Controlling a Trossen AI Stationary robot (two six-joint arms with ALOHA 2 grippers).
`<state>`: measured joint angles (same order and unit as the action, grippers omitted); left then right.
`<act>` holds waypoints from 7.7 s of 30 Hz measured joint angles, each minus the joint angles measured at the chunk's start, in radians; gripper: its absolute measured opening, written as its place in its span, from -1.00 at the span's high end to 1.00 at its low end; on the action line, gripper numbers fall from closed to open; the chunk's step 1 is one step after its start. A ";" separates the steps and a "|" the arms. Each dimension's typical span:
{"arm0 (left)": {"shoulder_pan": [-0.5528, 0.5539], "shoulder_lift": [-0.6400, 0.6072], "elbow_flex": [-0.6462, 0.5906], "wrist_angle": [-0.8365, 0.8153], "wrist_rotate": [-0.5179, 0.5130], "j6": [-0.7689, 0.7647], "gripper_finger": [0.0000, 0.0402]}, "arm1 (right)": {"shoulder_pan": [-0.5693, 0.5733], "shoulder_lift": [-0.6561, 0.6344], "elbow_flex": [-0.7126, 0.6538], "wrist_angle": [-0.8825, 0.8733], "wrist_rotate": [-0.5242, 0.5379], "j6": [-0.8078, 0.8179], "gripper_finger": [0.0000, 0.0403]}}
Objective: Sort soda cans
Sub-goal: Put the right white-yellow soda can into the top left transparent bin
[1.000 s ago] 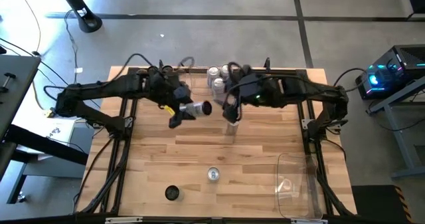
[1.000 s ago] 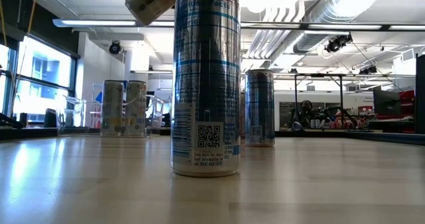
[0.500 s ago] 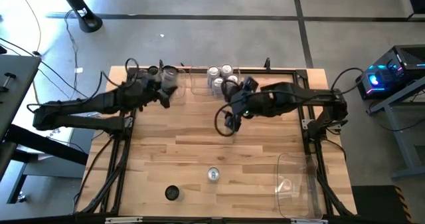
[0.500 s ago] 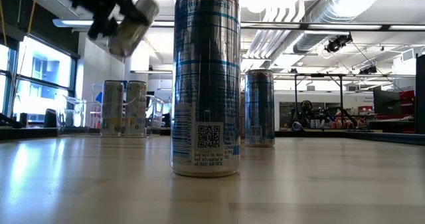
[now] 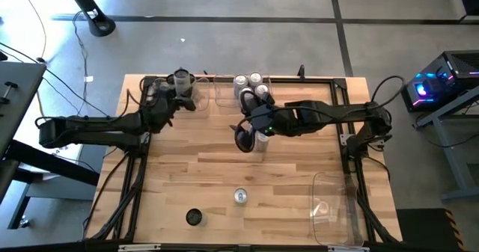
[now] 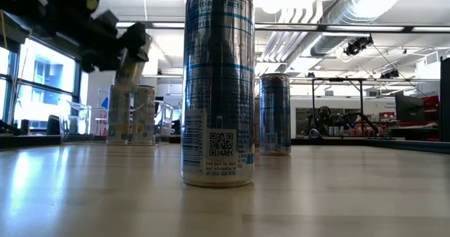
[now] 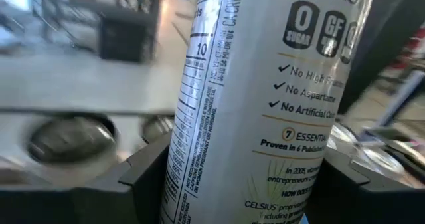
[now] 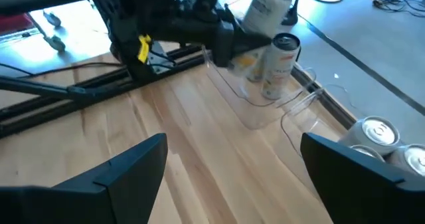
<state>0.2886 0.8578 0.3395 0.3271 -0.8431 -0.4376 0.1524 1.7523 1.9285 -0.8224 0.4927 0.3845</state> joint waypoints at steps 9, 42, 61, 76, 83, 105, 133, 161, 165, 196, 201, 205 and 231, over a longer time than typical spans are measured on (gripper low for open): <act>0.083 0.182 -0.035 0.222 0.086 -0.029 -0.23 | 0.008 0.003 -0.001 0.021 -0.003 0.047 -0.69; -0.094 0.257 0.159 0.401 0.277 0.160 -0.23 | -0.150 0.110 -0.002 0.433 -0.083 -0.100 -0.69; -0.122 0.205 0.252 0.546 0.625 0.004 -0.23 | -0.094 0.105 -0.002 0.284 -0.074 -0.153 -0.69; -0.191 0.204 0.254 0.583 0.701 -0.005 -0.23 | -0.101 0.105 -0.001 0.287 -0.067 -0.119 -0.69; -0.194 0.210 0.254 0.595 0.775 -0.020 -0.23 | -0.106 0.114 -0.001 0.384 -0.240 -0.120 -0.69; -0.180 0.210 0.256 0.505 0.861 0.065 -0.48 | -0.112 0.077 -0.002 0.225 -0.275 -0.206 -0.09; -0.172 0.273 0.593 -0.351 1.051 0.243 -0.94 | -0.005 0.030 -0.014 -0.302 -0.282 -0.109 -0.09; -0.205 0.317 0.611 -0.326 1.061 0.270 -0.18 | 0.001 0.047 -0.013 -0.308 -0.251 -0.118 -0.10; -0.174 0.302 0.615 -0.384 1.056 0.287 -0.18 | 0.012 0.031 -0.009 -0.346 -0.189 -0.117 -0.56; 0.239 0.162 0.714 -1.175 0.728 0.181 -0.18 | 0.065 -0.143 -0.199 -0.647 0.011 0.239 -0.94; 0.279 0.211 0.688 -1.152 0.653 0.179 -0.18 | 0.093 -0.178 -0.286 -0.555 0.006 0.271 -0.94; 0.329 0.271 0.647 -1.129 0.670 0.185 -0.18 | 0.107 -0.184 -0.301 -0.541 0.000 0.295 -0.94; 0.407 0.512 0.682 -1.129 0.763 0.294 -0.83 | 0.119 -0.184 -0.301 -0.501 -0.032 0.317 -0.94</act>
<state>0.6956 1.3695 1.0217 -0.8014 -0.0802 -0.1439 0.2710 1.5684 1.6276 -1.3235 0.4603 0.7010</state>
